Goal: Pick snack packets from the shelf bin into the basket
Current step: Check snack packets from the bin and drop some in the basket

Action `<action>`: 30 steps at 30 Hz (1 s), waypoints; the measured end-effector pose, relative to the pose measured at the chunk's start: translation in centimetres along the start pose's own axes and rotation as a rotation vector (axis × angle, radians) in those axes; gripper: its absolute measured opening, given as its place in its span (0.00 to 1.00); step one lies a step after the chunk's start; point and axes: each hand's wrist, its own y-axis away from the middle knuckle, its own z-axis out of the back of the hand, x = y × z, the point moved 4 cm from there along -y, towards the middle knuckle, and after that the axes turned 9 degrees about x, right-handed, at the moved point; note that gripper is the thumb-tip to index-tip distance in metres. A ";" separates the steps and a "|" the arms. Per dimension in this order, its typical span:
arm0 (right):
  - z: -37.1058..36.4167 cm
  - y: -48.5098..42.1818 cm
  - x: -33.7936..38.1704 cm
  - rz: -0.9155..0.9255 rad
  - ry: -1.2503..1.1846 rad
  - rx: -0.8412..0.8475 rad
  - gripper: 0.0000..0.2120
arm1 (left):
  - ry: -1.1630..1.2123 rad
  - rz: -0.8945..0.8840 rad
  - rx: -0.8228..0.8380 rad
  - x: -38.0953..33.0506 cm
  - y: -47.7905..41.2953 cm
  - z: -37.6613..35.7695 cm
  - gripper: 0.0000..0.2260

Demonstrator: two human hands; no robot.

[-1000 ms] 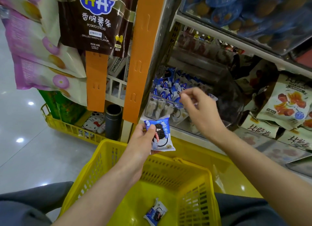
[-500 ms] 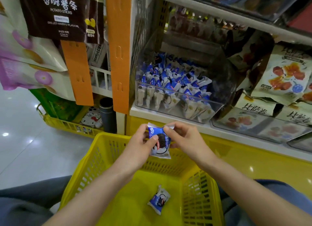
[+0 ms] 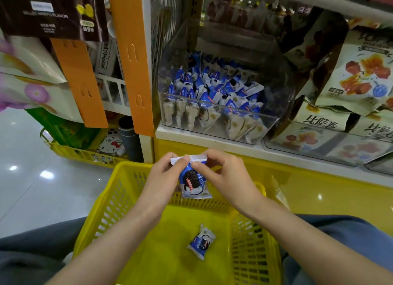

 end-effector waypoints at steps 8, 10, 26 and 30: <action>0.5 0.1 0.3 0.067 0.140 -0.009 0.06 | 0.029 0.030 0.060 0.6 -0.2 0.0 0.08; 0.7 -0.3 -0.5 -0.096 -0.174 -0.042 0.03 | 0.012 0.044 0.100 0.7 -0.2 -0.3 0.11; -1.2 0.0 -2.0 -0.346 -0.307 0.362 0.13 | -0.020 -0.135 -0.140 -0.4 -0.4 1.8 0.09; -1.3 0.0 -0.9 -0.132 -0.245 0.227 0.19 | -0.364 -0.249 -0.120 -0.9 -0.3 1.8 0.08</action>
